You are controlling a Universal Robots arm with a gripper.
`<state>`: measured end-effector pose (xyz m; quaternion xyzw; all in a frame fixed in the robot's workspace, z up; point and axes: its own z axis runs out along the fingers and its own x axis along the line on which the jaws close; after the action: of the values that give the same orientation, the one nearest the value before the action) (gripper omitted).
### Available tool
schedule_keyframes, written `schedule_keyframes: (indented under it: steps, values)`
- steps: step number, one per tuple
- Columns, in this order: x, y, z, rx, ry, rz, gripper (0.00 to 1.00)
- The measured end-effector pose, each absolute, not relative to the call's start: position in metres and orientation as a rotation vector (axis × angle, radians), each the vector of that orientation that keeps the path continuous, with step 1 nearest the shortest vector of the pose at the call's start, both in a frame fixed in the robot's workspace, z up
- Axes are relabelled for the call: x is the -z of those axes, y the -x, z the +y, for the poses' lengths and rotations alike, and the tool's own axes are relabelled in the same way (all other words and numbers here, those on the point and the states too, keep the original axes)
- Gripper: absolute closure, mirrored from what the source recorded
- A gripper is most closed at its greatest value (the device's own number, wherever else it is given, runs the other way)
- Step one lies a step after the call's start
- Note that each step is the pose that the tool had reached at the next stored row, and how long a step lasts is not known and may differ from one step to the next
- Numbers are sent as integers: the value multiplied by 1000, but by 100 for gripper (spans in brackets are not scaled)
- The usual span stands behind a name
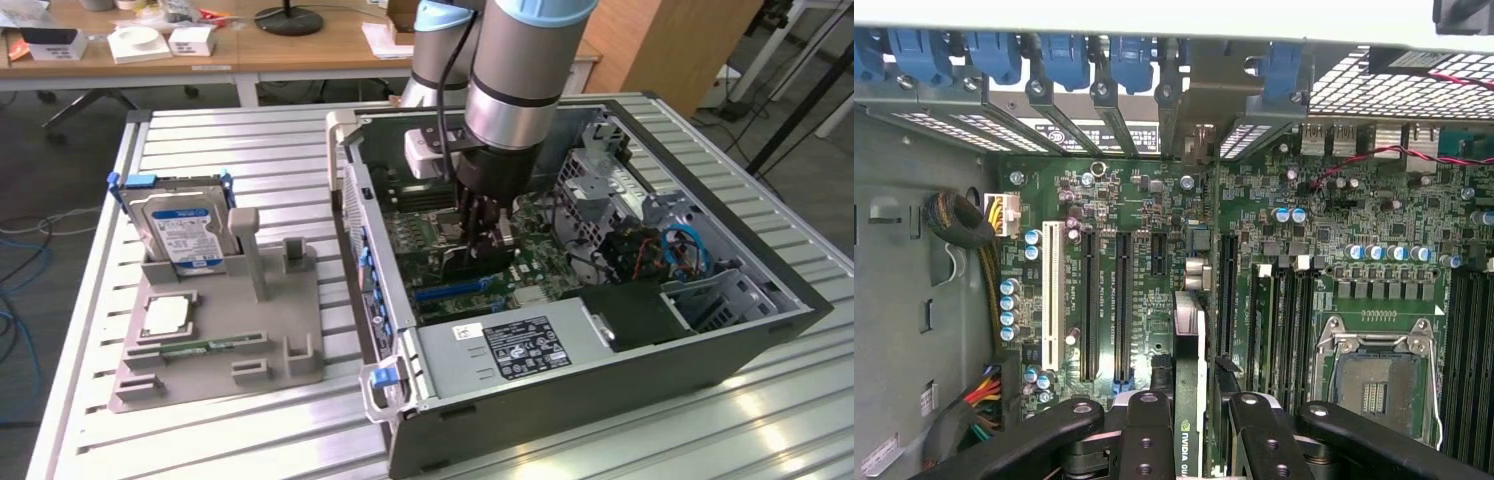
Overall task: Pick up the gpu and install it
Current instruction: 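Insert the gpu into the slot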
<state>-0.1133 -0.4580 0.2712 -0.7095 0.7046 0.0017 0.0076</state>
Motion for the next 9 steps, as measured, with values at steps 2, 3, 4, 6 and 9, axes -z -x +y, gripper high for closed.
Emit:
schedule_keyframes:
  steps: [2, 3, 4, 6, 9]
  values:
    - [-271, 113, -458, -7, 2219, 2204, 73]
    - [-271, 113, -458, -8, 2219, 2204, 73]
    - [-271, 113, -458, -8, 2220, 2204, 73]
    - [-271, 113, -458, -9, 2220, 2205, 73]
    - [-271, 113, -458, -9, 2220, 2205, 73]
